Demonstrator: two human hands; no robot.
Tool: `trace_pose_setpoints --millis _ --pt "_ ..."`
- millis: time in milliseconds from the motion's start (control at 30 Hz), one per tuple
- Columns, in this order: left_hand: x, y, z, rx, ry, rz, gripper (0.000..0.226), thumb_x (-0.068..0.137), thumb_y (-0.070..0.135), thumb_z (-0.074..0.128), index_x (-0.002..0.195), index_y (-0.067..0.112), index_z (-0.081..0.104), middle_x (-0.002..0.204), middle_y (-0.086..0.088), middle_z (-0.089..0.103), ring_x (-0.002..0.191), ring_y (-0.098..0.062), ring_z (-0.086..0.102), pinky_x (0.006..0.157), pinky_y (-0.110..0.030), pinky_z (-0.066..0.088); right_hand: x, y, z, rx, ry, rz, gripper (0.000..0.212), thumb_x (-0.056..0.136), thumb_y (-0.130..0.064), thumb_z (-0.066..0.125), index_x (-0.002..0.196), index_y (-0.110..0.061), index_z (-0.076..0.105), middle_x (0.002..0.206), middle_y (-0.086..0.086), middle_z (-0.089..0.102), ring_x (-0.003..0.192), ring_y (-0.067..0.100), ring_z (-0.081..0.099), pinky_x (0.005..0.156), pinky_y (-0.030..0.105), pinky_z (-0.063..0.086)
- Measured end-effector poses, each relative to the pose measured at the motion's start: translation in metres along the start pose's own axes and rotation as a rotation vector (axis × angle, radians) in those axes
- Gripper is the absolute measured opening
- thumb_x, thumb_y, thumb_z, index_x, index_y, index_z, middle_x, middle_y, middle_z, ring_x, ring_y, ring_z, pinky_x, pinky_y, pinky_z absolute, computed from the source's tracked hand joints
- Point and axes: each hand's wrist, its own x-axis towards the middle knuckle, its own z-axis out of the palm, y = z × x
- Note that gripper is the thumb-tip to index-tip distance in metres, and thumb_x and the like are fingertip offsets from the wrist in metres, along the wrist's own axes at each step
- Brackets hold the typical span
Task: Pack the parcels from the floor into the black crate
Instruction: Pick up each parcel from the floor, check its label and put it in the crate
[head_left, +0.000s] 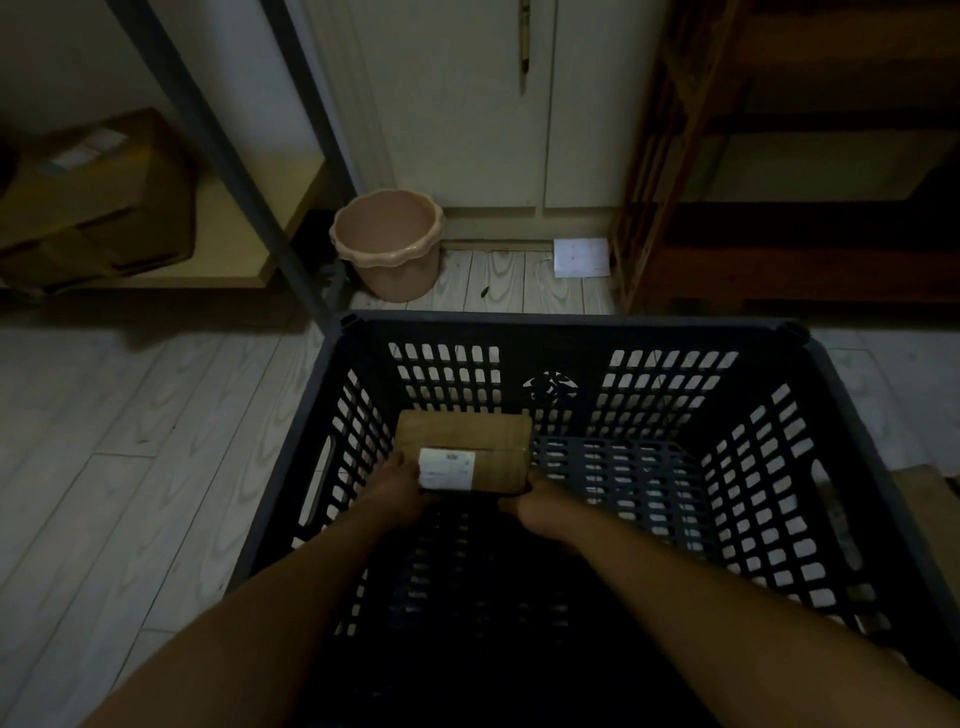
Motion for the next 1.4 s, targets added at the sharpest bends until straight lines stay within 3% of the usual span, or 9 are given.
trace_pose_setpoints --millis 100,300,433,533,667,800,967,1133,1400 --pt "0.0 0.0 -0.007 -0.003 -0.067 0.048 0.07 0.093 0.041 0.052 0.149 0.015 0.02 0.154 -0.013 0.02 0.14 -0.03 0.025 0.115 -0.034 0.022 0.003 0.001 0.0 -0.009 -0.009 0.011 0.055 0.094 -0.021 0.054 0.145 -0.017 0.032 0.143 0.011 0.043 0.123 0.028 0.049 0.098 0.029 0.041" --pt "0.009 -0.009 0.007 0.042 -0.134 -0.032 0.098 0.088 0.053 0.052 0.15 0.012 -0.012 0.156 -0.017 -0.018 0.145 -0.035 -0.008 0.119 -0.04 0.006 0.012 0.004 -0.005 -0.027 -0.051 0.019 0.058 0.094 -0.018 0.054 0.145 -0.016 0.028 0.141 0.01 0.043 0.125 0.027 0.046 0.098 0.027 0.039" --pt "0.002 0.0 -0.006 0.02 -0.102 -0.013 0.095 0.086 0.055 0.054 0.151 0.014 -0.003 0.157 -0.017 -0.007 0.144 -0.037 0.002 0.118 -0.042 0.014 0.003 -0.003 -0.015 -0.021 -0.023 -0.051 0.045 0.096 -0.019 0.05 0.139 -0.012 0.04 0.139 0.009 0.047 0.123 0.029 0.049 0.105 0.031 0.039" --pt "-0.025 0.021 -0.04 -0.021 -0.095 -0.014 0.098 0.077 0.066 0.053 0.151 0.015 0.014 0.157 -0.017 0.006 0.144 -0.036 0.01 0.117 -0.041 0.017 -0.036 -0.014 -0.046 0.011 0.031 -0.059 0.062 0.085 -0.035 0.063 0.14 -0.019 0.039 0.136 0.005 0.05 0.117 0.023 0.053 0.103 0.03 0.042" --pt "-0.098 0.066 -0.112 -0.076 -0.075 0.014 0.074 0.092 0.038 0.054 0.149 0.012 0.015 0.157 -0.016 0.008 0.144 -0.032 0.011 0.116 -0.039 0.014 -0.116 -0.043 -0.106 -0.065 0.082 -0.018 0.067 0.079 -0.037 0.064 0.138 -0.02 0.039 0.13 0.007 0.054 0.113 0.022 0.055 0.099 0.032 0.045" --pt "-0.178 0.116 -0.196 -0.083 -0.074 0.075 0.064 0.095 0.033 0.052 0.148 0.014 0.022 0.156 -0.016 0.015 0.143 -0.032 0.013 0.115 -0.039 0.016 -0.218 -0.108 -0.167 -0.083 0.116 -0.019 0.053 0.083 -0.034 0.062 0.132 -0.023 0.046 0.125 0.001 0.057 0.111 0.019 0.056 0.1 0.031 0.044" --pt "-0.283 0.172 -0.301 -0.125 -0.074 0.095 0.069 0.087 0.039 0.061 0.144 0.019 0.03 0.146 -0.013 0.029 0.135 -0.034 0.029 0.111 -0.052 0.03 -0.354 -0.178 -0.233 -0.095 0.177 -0.006 0.031 0.089 -0.027 0.059 0.118 -0.016 0.055 0.112 0.004 0.062 0.096 0.017 0.06 0.075 0.023 0.048" --pt "-0.393 0.234 -0.377 -0.162 -0.05 0.103 0.08 0.088 0.045 0.058 0.151 0.022 0.014 0.159 -0.008 0.003 0.146 -0.03 0.009 0.116 -0.046 0.016 -0.492 -0.225 -0.291 -0.165 0.261 0.035 0.067 0.094 -0.036 0.054 0.15 -0.012 0.025 0.153 0.009 0.031 0.135 0.026 0.038 0.101 0.025 0.033" --pt "-0.518 0.321 -0.43 -0.137 -0.01 0.438 0.075 0.092 0.046 0.051 0.151 0.019 0.014 0.159 -0.003 0.01 0.146 -0.023 0.012 0.117 -0.036 0.014 -0.675 -0.219 -0.326 -0.111 0.579 0.086 0.066 0.095 -0.039 0.053 0.151 -0.018 0.024 0.155 0.007 0.027 0.138 0.028 0.034 0.107 0.034 0.033"
